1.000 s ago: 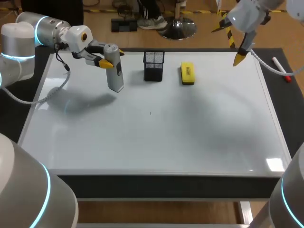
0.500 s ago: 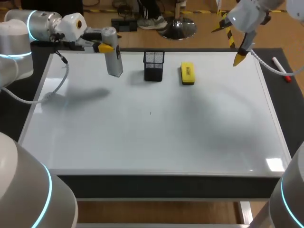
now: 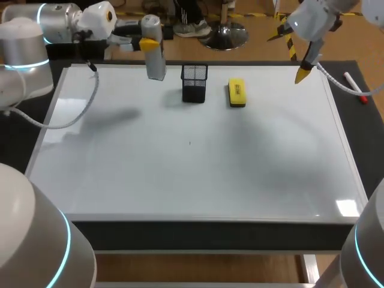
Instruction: Pick up the inspection probe, press it on each red-marked spot on the whiteboard one by one, put down the probe, pick up the eraser, and wipe off all the red marks.
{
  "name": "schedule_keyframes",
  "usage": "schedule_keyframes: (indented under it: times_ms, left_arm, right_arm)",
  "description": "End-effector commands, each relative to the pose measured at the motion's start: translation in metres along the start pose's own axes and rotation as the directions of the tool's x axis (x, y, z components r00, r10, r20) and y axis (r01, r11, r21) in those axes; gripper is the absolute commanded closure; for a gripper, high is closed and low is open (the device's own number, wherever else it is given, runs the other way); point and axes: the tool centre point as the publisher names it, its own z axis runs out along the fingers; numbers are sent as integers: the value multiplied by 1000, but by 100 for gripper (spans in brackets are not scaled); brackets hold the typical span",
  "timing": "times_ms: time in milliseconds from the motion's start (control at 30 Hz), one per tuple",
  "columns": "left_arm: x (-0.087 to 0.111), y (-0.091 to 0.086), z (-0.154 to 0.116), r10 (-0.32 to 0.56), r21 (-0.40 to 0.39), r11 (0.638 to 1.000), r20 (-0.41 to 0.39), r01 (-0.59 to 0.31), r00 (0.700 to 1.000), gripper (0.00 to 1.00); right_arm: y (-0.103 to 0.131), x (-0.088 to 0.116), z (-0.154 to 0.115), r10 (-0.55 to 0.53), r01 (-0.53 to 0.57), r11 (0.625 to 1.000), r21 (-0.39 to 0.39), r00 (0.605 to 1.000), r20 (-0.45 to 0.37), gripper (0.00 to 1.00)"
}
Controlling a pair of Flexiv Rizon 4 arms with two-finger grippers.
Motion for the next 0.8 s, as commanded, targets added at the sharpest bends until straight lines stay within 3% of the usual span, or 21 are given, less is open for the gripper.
schedule_keyframes:
  times_ms: [33,333,800]
  left_arm:
    - [-3,-9,11,13,-37,999,212,-5,977,100]
    - [-21,-11,32,36,-2,999,173,-36,984,100]
    - [-38,4,64,21,52,998,94,-26,995,100]
  right_arm:
    - [0,-1,-1,-1,1,1000,3,1000,-4,0]
    - [0,-1,-1,-1,1,1000,3,1000,-4,0]
    - [0,-1,-1,-1,1,1000,3,1000,-4,0]
